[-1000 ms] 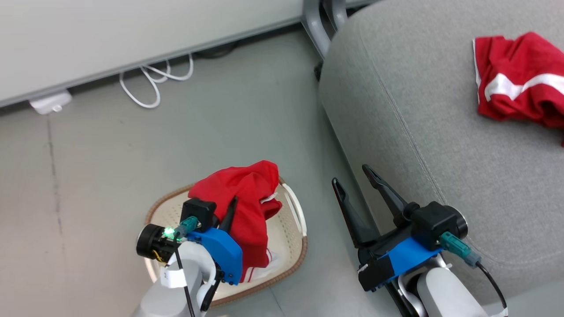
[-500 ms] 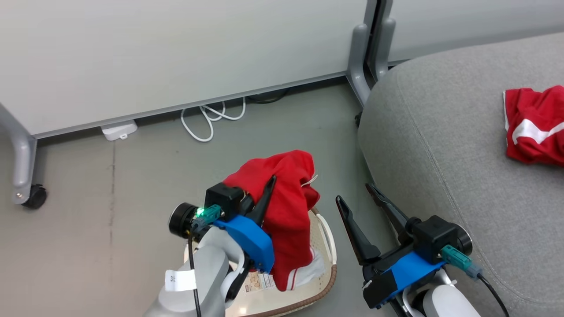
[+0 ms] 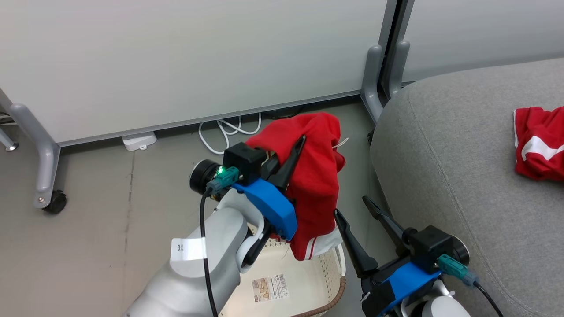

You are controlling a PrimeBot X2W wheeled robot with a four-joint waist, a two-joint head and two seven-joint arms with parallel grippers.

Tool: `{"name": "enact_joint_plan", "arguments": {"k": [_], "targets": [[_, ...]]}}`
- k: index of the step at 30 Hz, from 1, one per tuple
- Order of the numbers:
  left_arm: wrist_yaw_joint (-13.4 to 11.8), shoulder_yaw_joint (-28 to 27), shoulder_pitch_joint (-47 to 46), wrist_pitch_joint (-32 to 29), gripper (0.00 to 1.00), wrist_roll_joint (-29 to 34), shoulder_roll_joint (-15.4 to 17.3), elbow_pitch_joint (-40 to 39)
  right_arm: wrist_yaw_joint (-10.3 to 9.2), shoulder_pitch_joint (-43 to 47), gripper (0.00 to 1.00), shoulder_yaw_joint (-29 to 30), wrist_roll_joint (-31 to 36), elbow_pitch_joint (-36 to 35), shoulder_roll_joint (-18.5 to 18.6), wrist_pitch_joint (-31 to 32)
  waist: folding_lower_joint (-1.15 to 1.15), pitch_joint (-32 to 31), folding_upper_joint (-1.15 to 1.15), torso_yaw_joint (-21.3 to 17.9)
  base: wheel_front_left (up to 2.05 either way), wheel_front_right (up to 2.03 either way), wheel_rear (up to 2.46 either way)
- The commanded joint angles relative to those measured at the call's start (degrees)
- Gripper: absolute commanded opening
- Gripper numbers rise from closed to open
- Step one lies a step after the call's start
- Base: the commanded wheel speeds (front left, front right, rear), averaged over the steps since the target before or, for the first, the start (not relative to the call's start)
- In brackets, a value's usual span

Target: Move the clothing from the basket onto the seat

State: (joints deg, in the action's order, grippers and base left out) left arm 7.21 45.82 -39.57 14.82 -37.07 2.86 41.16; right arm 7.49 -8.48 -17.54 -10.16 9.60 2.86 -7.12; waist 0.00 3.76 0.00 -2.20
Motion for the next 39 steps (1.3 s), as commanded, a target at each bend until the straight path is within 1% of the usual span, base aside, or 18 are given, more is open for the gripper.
{"name": "enact_joint_plan", "arguments": {"k": [1, 9, 14, 25, 32, 39], "targets": [[0.41, 0.61, -1.35, -0.03, 0.00, -0.71, 0.05, -0.39, 0.01, 0.80, 1.00, -0.11, -0.30, -0.26, 0.05, 0.28, 0.00, -0.17, 0.00, 0.03, 0.00, 0.00, 0.00], [0.42, 3.73, -3.80, -0.37, 0.00, -4.31, 0.06, -0.32, 0.01, 1.12, 1.00, -0.18, -0.72, -0.13, 0.05, 0.21, 0.00, -0.85, 0.00, 0.19, 0.00, 0.00, 0.00], [-0.13, 4.52, -4.67, -0.19, 0.00, -4.33, 0.06, 1.11, 0.01, 1.34, 1.00, -0.13, -0.79, 0.18, 0.05, -0.11, 0.00, -0.94, 0.00, 0.21, 0.00, 0.00, 0.00], [-0.07, 5.74, -4.91, 0.13, 0.00, -6.11, 0.05, 2.03, 0.01, -0.65, 1.00, -0.25, -0.91, 1.83, 0.04, 0.35, 0.00, -0.65, 0.00, -0.26, 0.00, 0.00, 0.00], [-0.16, 6.45, -5.29, 0.29, 0.00, -6.73, 0.06, 2.04, 0.01, -5.18, 1.00, -2.17, -1.90, 6.19, 0.77, 1.61, 0.00, -0.37, 0.00, -0.50, 0.00, 0.00, 0.00], [-0.29, 7.60, -5.59, 0.35, 0.00, -7.30, 0.06, 1.52, 0.01, -12.45, 1.00, -5.06, -4.08, 13.78, 1.04, 0.90, 0.00, 0.19, 0.00, -0.24, 0.00, 0.00, 0.00]]}}
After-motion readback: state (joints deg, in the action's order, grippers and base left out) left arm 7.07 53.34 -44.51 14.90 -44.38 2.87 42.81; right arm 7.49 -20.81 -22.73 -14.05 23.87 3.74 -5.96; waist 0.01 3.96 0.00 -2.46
